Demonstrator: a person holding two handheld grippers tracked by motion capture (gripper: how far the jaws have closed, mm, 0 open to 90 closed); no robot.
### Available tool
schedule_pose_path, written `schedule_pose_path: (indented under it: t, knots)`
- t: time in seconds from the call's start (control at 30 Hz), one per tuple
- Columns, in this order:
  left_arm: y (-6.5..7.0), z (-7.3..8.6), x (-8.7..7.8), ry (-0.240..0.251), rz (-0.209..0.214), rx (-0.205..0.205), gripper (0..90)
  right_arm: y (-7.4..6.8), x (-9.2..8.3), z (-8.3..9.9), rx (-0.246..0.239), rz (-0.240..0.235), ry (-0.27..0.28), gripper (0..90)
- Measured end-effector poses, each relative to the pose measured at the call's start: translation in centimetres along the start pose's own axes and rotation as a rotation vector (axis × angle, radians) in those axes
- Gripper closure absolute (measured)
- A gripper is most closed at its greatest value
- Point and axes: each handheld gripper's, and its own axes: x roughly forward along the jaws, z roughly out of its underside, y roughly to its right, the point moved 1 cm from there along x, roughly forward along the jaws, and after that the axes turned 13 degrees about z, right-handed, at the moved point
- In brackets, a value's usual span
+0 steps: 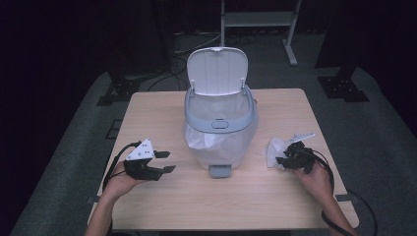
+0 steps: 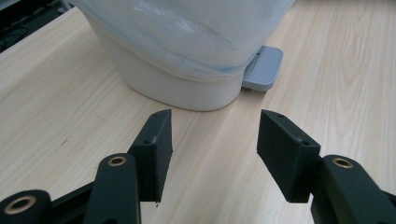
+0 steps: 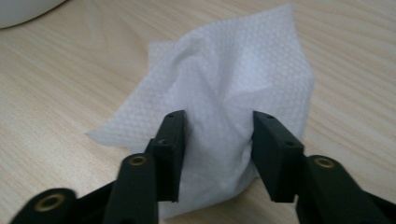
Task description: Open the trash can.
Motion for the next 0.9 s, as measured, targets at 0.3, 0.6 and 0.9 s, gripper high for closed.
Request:
schedule_pose_path:
  t: [0.3,0.6,0.9]
  knots:
    - [-0.2,0.9,0.6,0.005,-0.009,-0.006,42.0,-0.1,-0.2,0.0,0.013,-0.013,-0.010,78.8]
    - [-0.3,1.8,1.2,-0.008,-0.029,-0.019,39.2,0.2,-0.8,0.1,0.074,-0.110,-0.027,82.8]
    - [-0.6,2.6,1.6,0.002,-0.075,-0.033,35.3,0.3,-2.3,-0.1,0.083,-0.174,-0.008,82.8]
